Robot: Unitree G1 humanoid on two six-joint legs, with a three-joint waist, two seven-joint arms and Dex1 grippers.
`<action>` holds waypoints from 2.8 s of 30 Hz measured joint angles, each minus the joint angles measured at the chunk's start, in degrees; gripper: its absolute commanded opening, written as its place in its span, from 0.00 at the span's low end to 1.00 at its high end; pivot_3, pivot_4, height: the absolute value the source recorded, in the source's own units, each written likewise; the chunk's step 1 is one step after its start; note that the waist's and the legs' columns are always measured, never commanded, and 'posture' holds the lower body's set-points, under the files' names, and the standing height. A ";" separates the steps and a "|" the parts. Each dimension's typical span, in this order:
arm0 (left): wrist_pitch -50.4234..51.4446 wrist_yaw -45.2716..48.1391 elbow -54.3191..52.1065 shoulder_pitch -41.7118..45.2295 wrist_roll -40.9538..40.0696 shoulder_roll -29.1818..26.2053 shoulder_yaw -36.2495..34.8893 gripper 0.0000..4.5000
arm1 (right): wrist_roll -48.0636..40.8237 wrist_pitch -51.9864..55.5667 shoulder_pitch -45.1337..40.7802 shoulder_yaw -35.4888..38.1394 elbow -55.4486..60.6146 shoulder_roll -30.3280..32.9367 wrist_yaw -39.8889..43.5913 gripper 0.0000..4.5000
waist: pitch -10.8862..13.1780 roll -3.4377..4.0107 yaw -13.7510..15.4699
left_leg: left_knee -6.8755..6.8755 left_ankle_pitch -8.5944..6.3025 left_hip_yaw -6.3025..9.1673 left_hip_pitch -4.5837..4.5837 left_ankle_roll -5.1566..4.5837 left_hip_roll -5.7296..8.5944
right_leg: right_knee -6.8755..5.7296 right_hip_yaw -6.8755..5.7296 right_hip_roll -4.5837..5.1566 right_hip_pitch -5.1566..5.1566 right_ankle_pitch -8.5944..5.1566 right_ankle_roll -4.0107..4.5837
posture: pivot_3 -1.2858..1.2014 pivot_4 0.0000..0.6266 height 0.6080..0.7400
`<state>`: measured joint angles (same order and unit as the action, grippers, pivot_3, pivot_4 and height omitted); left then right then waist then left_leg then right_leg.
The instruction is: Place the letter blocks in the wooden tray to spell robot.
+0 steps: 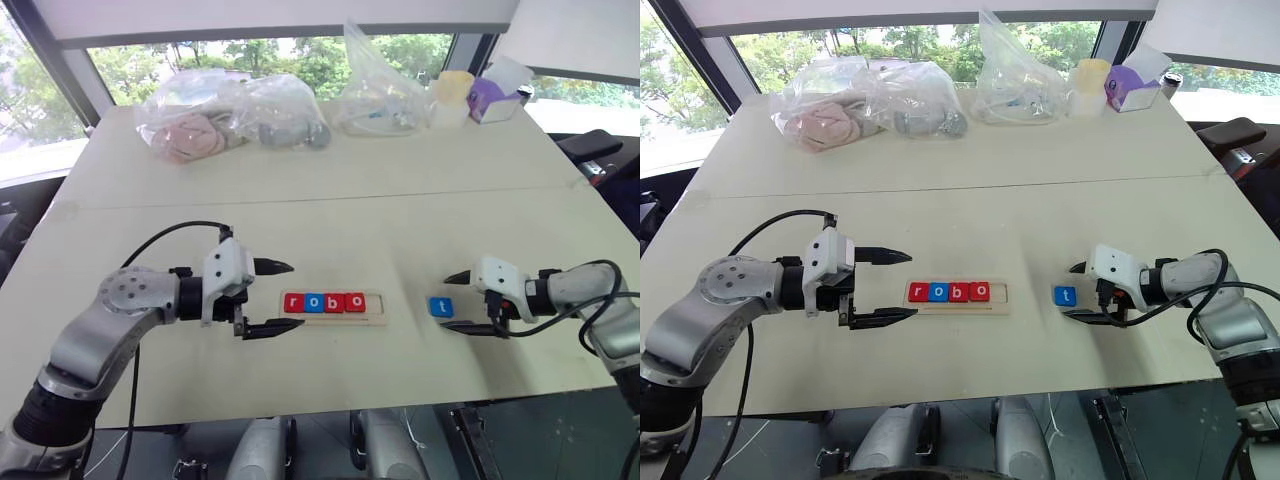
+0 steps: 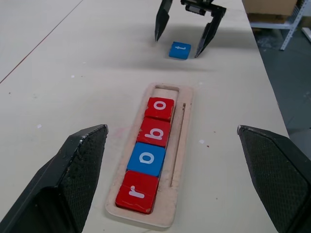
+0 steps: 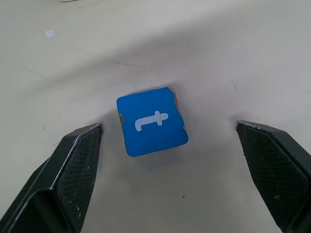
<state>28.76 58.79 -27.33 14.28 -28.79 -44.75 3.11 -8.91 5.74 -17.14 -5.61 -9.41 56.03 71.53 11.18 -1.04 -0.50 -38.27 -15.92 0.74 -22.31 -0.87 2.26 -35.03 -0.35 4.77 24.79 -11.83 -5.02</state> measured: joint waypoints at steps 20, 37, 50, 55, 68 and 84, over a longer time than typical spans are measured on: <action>1.84 -1.71 -1.19 -0.07 -0.10 -0.17 -0.59 1.00 | -0.39 5.97 -5.24 -3.54 5.00 -4.86 5.17 0.26 | 0.01 0.03 -0.15 | 0.00 0.02 0.01 0.11 0.03 -0.08 | -0.11 0.06 -0.05 0.01 0.09 0.07 | 0.52 0.24 0.89; 1.84 -2.63 -2.27 -1.23 -0.11 -0.13 -1.69 1.00 | 2.11 10.44 -11.72 -11.33 8.46 -10.77 5.15 0.26 | 0.00 0.02 0.79 | -0.01 0.02 0.01 0.00 0.05 -0.02 | -0.06 0.05 0.02 0.08 0.08 0.11 | 0.52 0.24 0.89; 1.93 -3.93 -2.83 -2.28 -0.13 -0.04 -1.82 1.00 | 4.27 8.26 -13.85 -12.08 4.72 -12.31 5.29 0.26 | 0.00 0.02 1.08 | -0.01 0.03 0.00 0.00 0.07 -0.02 | -0.07 0.03 0.01 0.08 0.08 0.11 | 0.52 0.24 0.89; 1.92 -4.07 -2.83 -2.38 -0.14 0.00 -1.82 1.00 | 4.30 8.97 -14.09 -12.20 4.77 -12.56 5.35 0.26 | 0.00 0.02 1.07 | -0.01 0.03 0.00 0.00 0.07 -0.02 | -0.07 0.02 0.00 0.08 0.08 0.11 | 0.52 0.24 0.89; 1.89 -4.24 -2.83 -2.56 -0.14 0.10 -1.81 1.00 | 4.24 10.47 -14.12 -12.96 6.04 -13.15 5.57 0.26 | 0.00 0.02 1.07 | -0.01 0.03 0.00 0.00 0.07 -0.02 | -0.07 0.02 0.00 0.08 0.09 0.11 | 0.52 0.24 0.89; 1.89 -4.36 -2.83 -2.50 -0.14 0.42 -1.80 1.00 | 4.36 10.48 -14.13 -13.45 6.61 -14.04 5.16 0.26 | 0.00 0.02 1.05 | -0.01 0.03 0.01 0.00 0.07 -0.02 | -0.07 0.02 -0.01 0.08 0.10 0.09 | 0.52 0.24 0.89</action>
<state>30.65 54.43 -30.16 11.77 -28.93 -44.33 1.31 -4.55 16.21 -31.27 -19.05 -2.79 41.99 76.69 11.18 -1.02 0.54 -38.28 -15.88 0.74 -22.31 -0.81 2.24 -35.10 -0.33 4.76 24.87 -11.73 -4.94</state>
